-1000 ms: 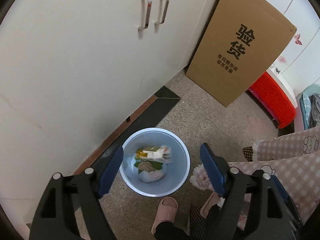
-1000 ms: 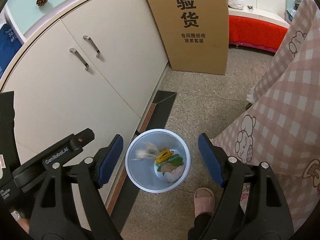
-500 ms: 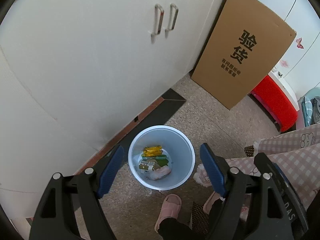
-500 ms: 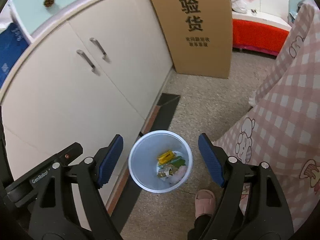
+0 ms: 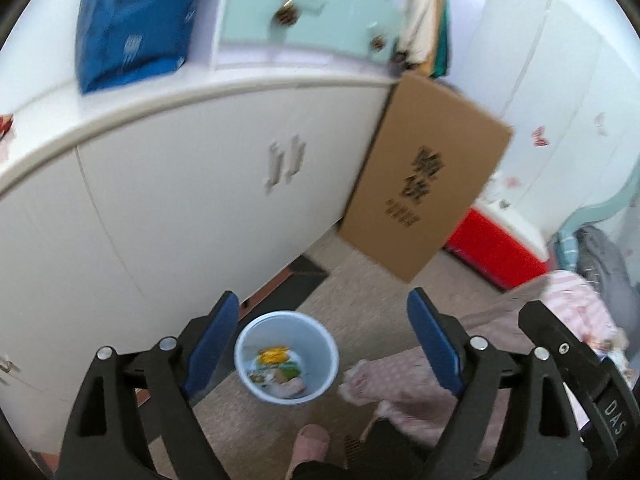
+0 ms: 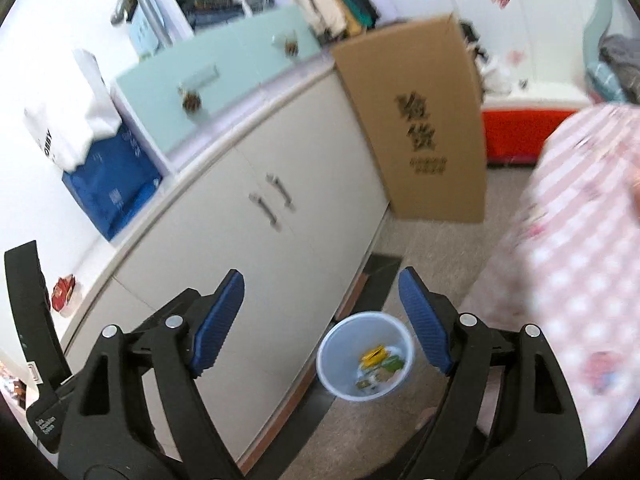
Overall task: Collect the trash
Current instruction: 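Move both tools back over the cluttered table, then grasp the folded newspaper with the left tool while the right tool grasps the yellow-white carton, then carry the newspaper and yellow-white carton over the wastebasket with both tools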
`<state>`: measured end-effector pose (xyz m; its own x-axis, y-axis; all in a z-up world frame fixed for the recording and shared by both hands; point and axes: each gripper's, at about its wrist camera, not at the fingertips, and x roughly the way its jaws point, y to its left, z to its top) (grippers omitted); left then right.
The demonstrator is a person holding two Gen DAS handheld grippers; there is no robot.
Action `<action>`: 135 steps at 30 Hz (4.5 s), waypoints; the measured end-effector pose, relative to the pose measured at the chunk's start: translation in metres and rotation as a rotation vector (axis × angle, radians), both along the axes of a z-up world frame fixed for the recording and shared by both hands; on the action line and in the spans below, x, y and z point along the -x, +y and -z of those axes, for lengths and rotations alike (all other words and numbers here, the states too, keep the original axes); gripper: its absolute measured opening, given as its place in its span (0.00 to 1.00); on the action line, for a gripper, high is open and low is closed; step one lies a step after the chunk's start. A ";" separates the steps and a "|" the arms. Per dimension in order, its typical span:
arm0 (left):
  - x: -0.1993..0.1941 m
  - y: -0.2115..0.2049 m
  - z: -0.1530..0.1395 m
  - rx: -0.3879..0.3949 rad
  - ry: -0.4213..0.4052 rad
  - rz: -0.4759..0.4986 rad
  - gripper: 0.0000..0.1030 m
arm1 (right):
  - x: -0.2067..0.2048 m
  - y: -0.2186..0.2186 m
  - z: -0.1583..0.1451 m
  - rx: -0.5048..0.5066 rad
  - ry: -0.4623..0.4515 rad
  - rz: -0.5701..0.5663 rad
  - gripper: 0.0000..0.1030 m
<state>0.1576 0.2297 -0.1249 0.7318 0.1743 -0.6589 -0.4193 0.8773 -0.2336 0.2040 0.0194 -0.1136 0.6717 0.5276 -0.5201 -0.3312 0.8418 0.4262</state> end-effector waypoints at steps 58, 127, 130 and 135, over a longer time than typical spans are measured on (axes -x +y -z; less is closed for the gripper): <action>-0.060 -0.431 -0.032 -0.003 -0.020 0.994 0.02 | 0.050 -0.442 0.045 -0.152 0.141 0.600 0.81; -0.115 0.068 0.134 0.195 0.119 0.150 0.02 | -0.106 0.103 0.140 0.146 0.270 -0.174 0.06; -0.125 0.074 0.151 0.174 0.154 0.138 0.07 | -0.112 0.107 0.160 0.164 0.297 -0.166 0.06; -0.125 0.085 0.179 0.192 0.214 0.099 0.50 | -0.116 0.112 0.188 0.188 0.350 -0.165 0.06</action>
<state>0.2827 0.3148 -0.3042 0.5797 -0.0338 -0.8141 -0.3913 0.8648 -0.3145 0.3198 0.1315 -0.3020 0.3522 0.4874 -0.7990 -0.3306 0.8634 0.3810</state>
